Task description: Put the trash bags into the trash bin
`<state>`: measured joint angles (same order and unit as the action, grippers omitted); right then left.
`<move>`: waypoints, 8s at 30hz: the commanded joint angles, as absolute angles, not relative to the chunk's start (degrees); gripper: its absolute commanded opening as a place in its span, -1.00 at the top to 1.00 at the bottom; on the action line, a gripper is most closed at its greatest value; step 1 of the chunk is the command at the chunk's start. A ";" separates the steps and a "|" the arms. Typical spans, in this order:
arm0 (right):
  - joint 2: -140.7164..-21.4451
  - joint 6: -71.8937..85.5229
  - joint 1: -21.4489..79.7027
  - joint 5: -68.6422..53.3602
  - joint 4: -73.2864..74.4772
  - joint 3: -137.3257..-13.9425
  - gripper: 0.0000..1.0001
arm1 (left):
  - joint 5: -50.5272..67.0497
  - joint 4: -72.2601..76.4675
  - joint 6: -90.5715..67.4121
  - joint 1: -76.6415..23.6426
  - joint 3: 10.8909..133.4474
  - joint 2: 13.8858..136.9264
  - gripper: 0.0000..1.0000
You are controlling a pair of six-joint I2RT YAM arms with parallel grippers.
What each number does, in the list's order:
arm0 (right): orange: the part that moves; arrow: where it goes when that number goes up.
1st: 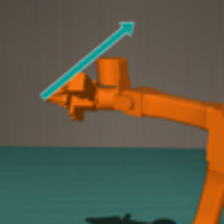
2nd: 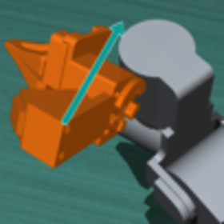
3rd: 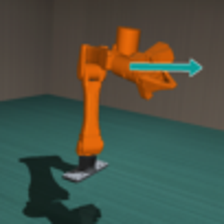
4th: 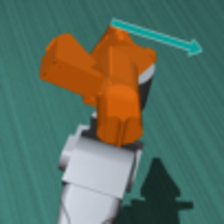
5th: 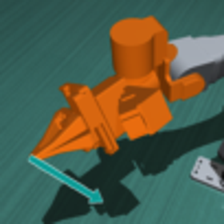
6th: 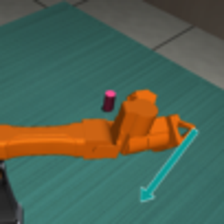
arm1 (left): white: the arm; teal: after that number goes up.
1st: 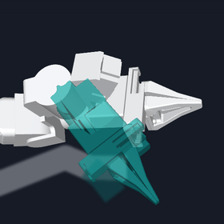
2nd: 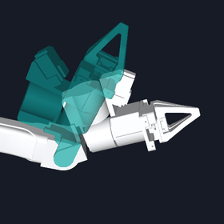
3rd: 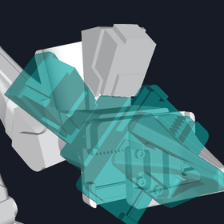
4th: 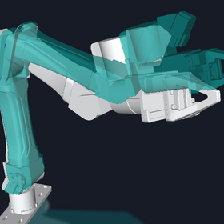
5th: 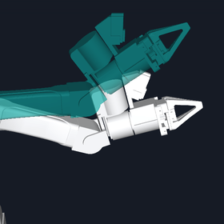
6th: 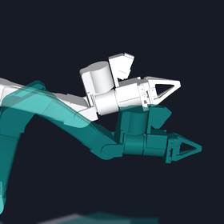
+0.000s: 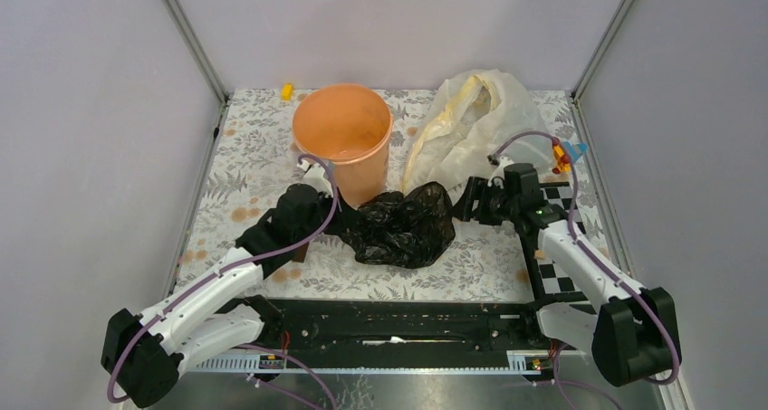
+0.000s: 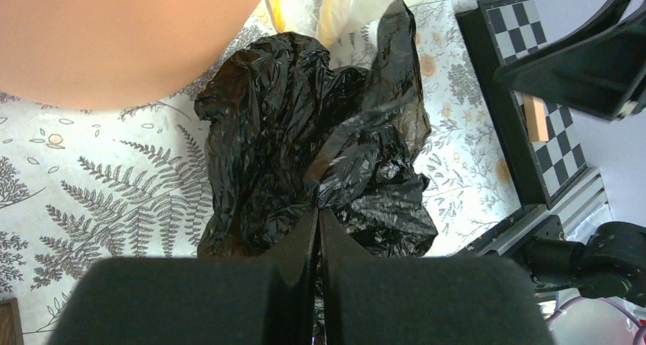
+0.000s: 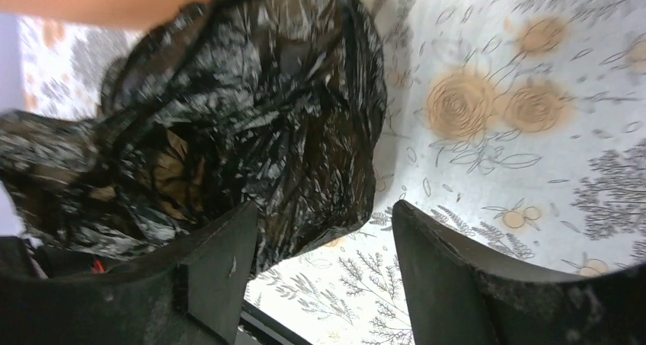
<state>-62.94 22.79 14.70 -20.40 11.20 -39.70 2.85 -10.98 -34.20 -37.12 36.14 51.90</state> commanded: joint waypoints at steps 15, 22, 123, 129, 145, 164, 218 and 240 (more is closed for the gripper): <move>-82.76 24.49 25.94 -6.61 0.53 -38.91 -0.21 | -3.93 -11.38 -36.00 -36.80 36.60 51.27 1.00; -79.80 23.01 26.08 -10.01 11.50 -48.58 1.00 | -3.62 -12.58 -36.01 -36.66 40.25 51.41 1.00; -59.43 20.53 25.99 9.83 40.01 -78.72 0.90 | 0.03 -17.27 -19.13 -36.56 62.32 48.50 0.41; -59.97 19.10 26.02 5.26 39.87 -78.02 0.91 | 13.62 -8.05 -16.81 -36.84 55.17 54.26 -0.45; -62.25 18.41 26.01 -2.89 40.24 -78.17 0.94 | 4.99 0.77 5.47 -47.02 58.53 70.61 -0.57; -62.06 17.62 26.01 -2.22 40.59 -78.27 0.82 | 0.44 -4.45 4.79 -47.02 65.44 79.78 1.00; -43.16 23.83 25.99 10.92 8.02 -39.44 0.99 | 26.92 1.49 -43.94 -25.93 65.27 71.85 1.00; -34.39 15.78 26.02 7.29 18.88 -47.08 -0.87 | 23.01 0.55 -43.74 -35.44 79.18 88.18 1.00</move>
